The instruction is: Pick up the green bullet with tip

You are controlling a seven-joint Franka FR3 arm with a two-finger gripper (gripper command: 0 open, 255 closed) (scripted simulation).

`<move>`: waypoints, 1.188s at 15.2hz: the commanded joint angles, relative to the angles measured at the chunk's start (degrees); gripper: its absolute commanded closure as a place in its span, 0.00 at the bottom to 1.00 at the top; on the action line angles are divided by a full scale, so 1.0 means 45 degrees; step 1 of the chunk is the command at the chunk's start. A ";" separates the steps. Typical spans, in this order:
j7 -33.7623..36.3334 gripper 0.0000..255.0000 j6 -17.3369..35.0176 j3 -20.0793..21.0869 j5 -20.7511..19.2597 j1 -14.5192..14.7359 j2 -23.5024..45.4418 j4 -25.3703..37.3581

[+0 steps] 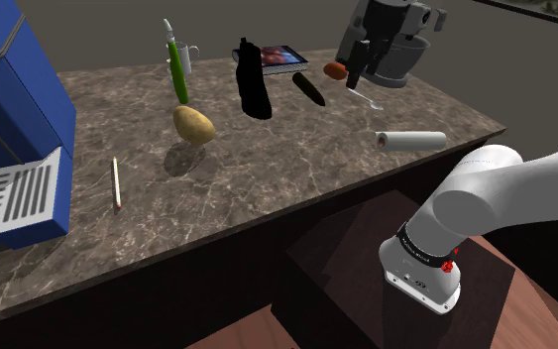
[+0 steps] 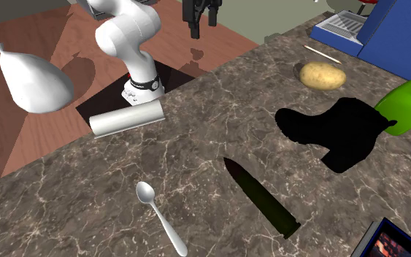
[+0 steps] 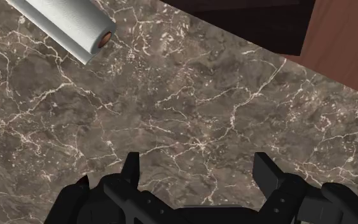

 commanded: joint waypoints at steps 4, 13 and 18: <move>0.0163 0.00 0.1078 -0.0125 -0.0256 -0.0314 0.1244 0.0162; 0.0766 0.00 0.3733 -0.0509 -0.0991 -0.1200 0.5262 0.1523; 0.1129 0.00 0.4751 -0.0758 -0.1347 -0.1614 0.7559 0.2806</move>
